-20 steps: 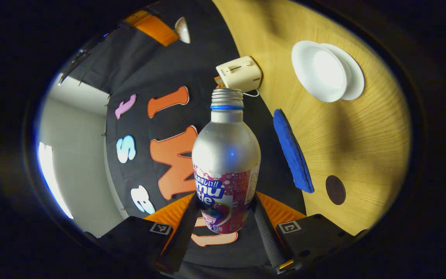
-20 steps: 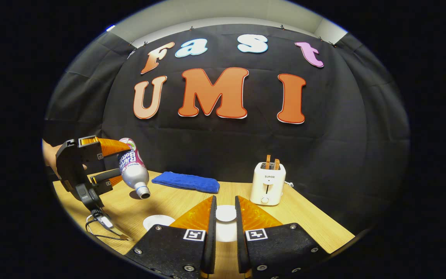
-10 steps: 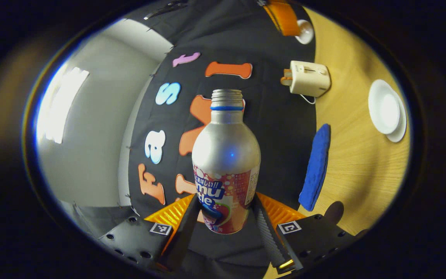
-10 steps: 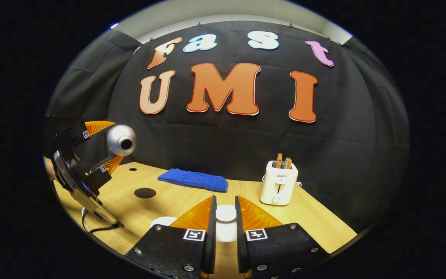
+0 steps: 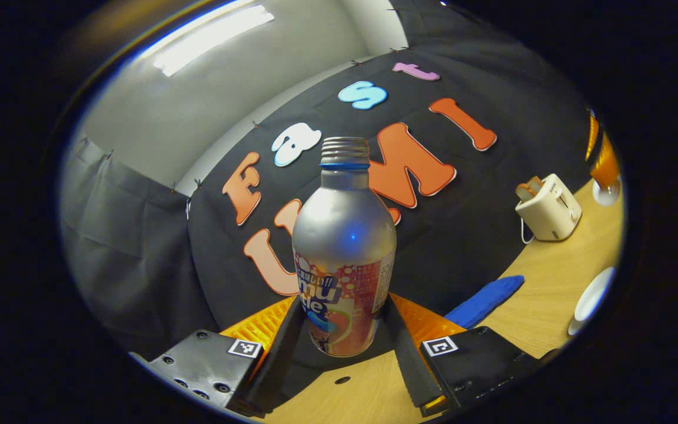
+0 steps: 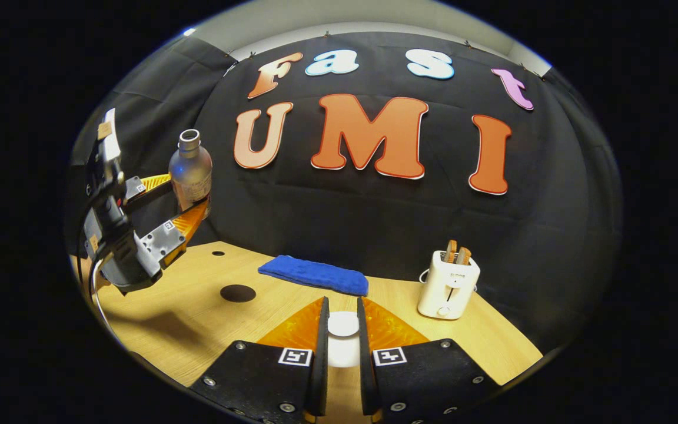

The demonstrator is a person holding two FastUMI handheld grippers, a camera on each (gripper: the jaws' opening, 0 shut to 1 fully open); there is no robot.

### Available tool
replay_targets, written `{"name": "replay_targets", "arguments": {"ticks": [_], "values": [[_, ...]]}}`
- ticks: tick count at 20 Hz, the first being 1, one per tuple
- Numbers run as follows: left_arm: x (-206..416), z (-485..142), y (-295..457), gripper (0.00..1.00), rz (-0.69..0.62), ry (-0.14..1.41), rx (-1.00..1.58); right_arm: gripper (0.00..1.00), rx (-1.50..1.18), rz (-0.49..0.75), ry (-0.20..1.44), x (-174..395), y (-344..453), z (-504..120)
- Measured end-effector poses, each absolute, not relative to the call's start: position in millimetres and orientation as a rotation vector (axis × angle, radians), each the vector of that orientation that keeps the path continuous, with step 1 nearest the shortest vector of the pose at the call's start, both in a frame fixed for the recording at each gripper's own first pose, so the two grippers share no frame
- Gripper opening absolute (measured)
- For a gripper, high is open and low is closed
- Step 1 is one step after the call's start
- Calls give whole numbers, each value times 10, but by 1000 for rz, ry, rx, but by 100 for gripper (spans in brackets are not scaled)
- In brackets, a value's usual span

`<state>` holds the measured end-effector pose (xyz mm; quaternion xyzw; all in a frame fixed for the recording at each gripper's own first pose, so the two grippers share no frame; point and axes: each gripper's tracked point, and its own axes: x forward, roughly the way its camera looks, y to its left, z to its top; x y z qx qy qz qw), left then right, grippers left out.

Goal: Open the teacup lid with one hand, grasp the water bottle and pour water into the teacup with the other hand; after pouring, place the water bottle on the coaster and then close the teacup lid.

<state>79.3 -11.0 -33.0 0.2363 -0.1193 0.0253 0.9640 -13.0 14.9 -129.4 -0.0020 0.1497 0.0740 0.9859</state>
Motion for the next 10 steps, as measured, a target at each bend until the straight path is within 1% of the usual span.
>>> {"name": "replay_targets", "arguments": {"ticks": [2, 6, 8, 10], "values": [[845, -407, 1, 84, 49, -207, 357, 24, -3, 150, 308, -96, 191, -1313], [1019, -717, 153, 84, 38, -79, 105, 24, 8, 155, 321, -74, 271, -1352], [1131, -913, 162, 88, -1, -8, 17, 23, 11, 159, 324, -67, 307, -1351], [1192, -1104, 130, 80, -26, 51, -38, 24, 13, 164, 325, -63, 339, -1354]]}}
